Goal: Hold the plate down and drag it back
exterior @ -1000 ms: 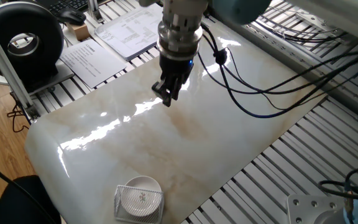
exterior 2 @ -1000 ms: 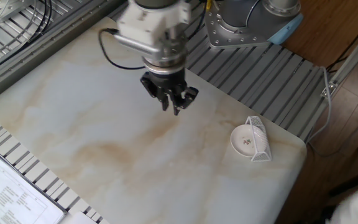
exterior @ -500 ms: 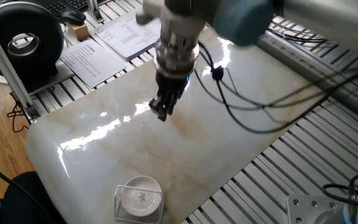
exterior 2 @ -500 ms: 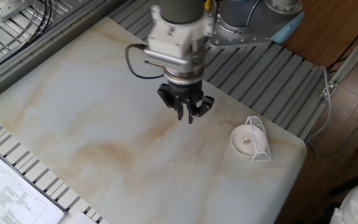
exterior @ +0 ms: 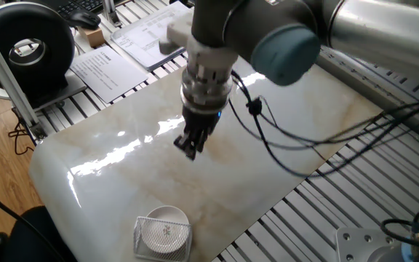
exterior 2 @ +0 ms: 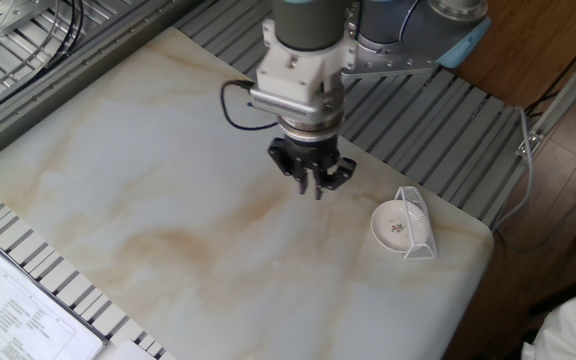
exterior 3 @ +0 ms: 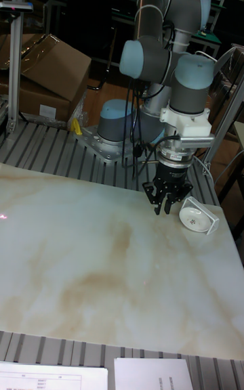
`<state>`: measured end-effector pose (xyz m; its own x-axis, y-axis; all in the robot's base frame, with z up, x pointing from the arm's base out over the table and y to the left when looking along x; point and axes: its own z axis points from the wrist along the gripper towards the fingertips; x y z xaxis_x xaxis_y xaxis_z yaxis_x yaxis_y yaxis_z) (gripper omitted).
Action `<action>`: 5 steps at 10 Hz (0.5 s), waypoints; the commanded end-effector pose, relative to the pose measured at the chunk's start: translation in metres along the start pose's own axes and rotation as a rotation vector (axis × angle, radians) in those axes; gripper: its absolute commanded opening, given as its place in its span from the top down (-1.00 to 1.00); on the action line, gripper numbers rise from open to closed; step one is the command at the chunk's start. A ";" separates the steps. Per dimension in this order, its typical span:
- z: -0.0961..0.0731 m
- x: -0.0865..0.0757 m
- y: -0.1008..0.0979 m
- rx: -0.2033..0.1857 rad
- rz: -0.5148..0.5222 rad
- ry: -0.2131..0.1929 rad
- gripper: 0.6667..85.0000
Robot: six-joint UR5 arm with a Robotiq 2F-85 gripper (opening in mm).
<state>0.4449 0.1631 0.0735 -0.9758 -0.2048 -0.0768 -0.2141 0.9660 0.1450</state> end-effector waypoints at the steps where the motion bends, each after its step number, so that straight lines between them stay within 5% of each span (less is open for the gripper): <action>1: 0.028 0.022 0.030 -0.026 0.088 -0.048 0.29; 3: 0.028 0.028 0.025 -0.008 0.067 -0.026 0.31; 5: 0.030 0.034 0.047 -0.069 0.077 -0.005 0.33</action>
<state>0.4162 0.1864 0.0511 -0.9844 -0.1555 -0.0827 -0.1674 0.9720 0.1648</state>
